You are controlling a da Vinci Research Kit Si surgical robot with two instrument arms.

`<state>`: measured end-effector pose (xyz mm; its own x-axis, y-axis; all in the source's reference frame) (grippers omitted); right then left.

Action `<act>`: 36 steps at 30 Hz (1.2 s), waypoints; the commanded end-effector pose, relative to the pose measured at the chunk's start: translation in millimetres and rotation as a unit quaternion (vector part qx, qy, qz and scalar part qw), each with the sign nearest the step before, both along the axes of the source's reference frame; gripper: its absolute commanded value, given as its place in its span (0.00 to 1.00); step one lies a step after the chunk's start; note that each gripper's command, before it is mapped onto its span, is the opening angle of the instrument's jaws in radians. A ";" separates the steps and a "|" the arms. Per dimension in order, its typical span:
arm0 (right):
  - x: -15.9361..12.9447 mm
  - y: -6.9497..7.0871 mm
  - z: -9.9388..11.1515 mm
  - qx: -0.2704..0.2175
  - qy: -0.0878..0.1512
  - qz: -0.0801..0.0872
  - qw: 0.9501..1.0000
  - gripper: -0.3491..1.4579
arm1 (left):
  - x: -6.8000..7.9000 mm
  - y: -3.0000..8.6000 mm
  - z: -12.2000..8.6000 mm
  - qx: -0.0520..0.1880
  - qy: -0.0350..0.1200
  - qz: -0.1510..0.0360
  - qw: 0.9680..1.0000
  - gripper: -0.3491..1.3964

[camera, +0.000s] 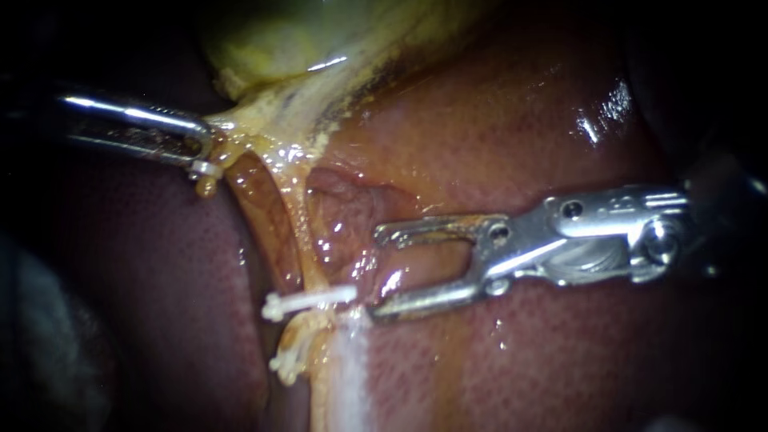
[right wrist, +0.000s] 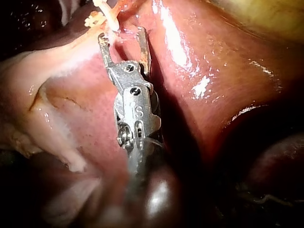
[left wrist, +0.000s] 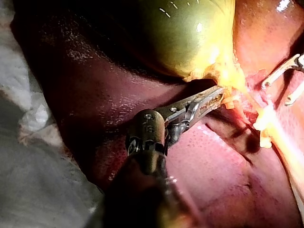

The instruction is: Going back first clip right tube

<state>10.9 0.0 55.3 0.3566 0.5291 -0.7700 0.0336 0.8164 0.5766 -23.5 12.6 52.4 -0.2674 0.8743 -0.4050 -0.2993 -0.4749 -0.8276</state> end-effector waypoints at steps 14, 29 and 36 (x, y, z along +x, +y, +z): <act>-3.9 1.5 -2.3 -0.029 0.006 0.002 1.000 0.47 | 0.0 0.0 0.0 0.000 0.000 0.000 1.000 0.00; -6.1 1.4 -2.6 -0.045 0.012 -0.004 0.999 0.47 | -2.6 -0.1 2.4 -0.005 0.003 -0.004 1.000 0.00; -6.4 1.3 -2.7 -0.046 0.011 -0.003 0.999 0.47 | -4.7 -0.7 4.3 -0.005 0.004 0.005 1.000 0.00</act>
